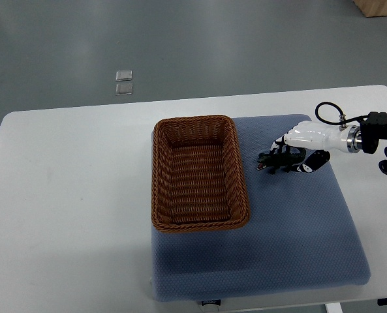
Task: Place crocodile in brown basket with right hand
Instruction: 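Close the right hand fingers around the crocodile and lift it, then carry the crocodile over the wicker basket and release it inside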
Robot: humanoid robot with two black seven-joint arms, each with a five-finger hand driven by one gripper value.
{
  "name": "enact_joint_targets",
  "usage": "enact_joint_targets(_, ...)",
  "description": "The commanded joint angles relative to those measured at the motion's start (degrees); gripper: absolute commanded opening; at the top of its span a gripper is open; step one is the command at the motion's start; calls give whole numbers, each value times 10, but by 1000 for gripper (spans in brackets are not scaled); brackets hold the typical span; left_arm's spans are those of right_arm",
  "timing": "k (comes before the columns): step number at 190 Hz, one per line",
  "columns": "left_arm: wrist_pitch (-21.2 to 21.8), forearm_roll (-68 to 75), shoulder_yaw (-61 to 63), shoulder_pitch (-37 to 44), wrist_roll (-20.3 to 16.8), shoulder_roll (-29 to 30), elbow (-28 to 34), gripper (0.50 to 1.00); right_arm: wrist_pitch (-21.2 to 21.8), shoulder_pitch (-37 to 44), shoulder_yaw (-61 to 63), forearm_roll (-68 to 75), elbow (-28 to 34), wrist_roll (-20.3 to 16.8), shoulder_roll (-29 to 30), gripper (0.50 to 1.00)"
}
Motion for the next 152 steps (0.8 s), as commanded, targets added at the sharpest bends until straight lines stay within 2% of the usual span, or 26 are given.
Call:
enact_joint_targets(1, 0, 0, 0, 0, 0, 0, -1, 1000, 0, 1, 0, 0, 0, 2, 0, 500)
enact_joint_targets(152, 0, 0, 0, 0, 0, 0, 0, 1000, 2, 23, 44, 2, 0, 12, -13, 500)
